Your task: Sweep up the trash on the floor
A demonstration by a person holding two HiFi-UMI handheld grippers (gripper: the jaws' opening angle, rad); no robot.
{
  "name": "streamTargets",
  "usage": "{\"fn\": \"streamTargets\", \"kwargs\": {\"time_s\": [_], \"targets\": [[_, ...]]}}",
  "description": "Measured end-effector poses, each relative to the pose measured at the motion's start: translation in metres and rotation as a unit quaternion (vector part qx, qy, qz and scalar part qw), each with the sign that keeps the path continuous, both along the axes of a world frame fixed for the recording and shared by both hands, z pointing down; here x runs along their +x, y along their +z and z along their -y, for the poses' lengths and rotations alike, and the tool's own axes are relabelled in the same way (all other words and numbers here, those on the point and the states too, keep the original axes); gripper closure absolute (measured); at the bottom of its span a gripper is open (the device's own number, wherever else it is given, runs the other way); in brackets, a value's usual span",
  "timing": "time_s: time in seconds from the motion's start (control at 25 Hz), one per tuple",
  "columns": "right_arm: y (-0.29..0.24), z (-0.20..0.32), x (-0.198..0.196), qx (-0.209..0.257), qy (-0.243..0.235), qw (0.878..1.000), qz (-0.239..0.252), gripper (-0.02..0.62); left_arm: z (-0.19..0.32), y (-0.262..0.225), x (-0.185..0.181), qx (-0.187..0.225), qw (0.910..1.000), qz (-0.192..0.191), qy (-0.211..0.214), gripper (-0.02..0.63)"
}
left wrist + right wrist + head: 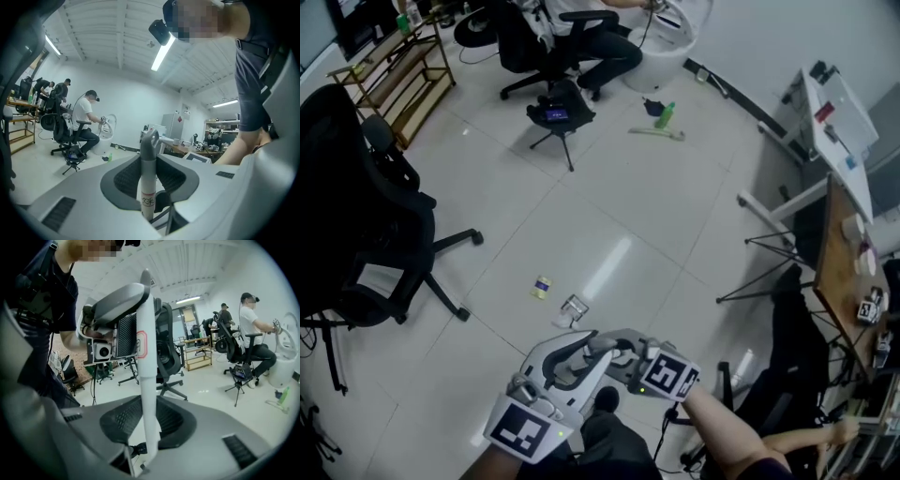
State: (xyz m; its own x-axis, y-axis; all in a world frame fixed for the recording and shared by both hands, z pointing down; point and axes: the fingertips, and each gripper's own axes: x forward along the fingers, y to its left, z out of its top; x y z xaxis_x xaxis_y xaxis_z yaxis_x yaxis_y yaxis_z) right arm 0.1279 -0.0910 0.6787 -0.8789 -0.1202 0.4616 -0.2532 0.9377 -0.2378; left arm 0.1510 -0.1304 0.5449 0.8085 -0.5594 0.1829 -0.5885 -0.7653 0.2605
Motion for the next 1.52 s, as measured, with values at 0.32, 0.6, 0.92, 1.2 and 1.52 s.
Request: {"fn": "streamTargets", "kwargs": {"time_s": [0.32, 0.6, 0.92, 1.2, 1.52], "targets": [[0.004, 0.03, -0.016, -0.003, 0.007, 1.0, -0.006, 0.492, 0.034, 0.003, -0.019, -0.005, 0.9997, -0.022, -0.008, 0.508], [-0.001, 0.055, -0.033, 0.006, 0.025, 1.0, -0.002, 0.493, 0.056, -0.002, -0.036, 0.011, 0.9994, -0.017, -0.028, 0.508], [-0.007, 0.073, -0.05, 0.021, 0.026, 0.999, 0.009, 0.492, 0.073, -0.009, -0.052, 0.021, 0.9987, -0.026, -0.037, 0.508], [-0.014, 0.085, -0.058, 0.033, 0.022, 0.999, 0.014, 0.494, 0.081, -0.018, -0.059, 0.04, 0.9982, -0.021, -0.039, 0.508], [-0.017, 0.085, -0.059, 0.025, 0.022, 0.999, 0.006, 0.494, 0.079, -0.02, -0.057, 0.036, 0.999, -0.016, -0.02, 0.508]]}}
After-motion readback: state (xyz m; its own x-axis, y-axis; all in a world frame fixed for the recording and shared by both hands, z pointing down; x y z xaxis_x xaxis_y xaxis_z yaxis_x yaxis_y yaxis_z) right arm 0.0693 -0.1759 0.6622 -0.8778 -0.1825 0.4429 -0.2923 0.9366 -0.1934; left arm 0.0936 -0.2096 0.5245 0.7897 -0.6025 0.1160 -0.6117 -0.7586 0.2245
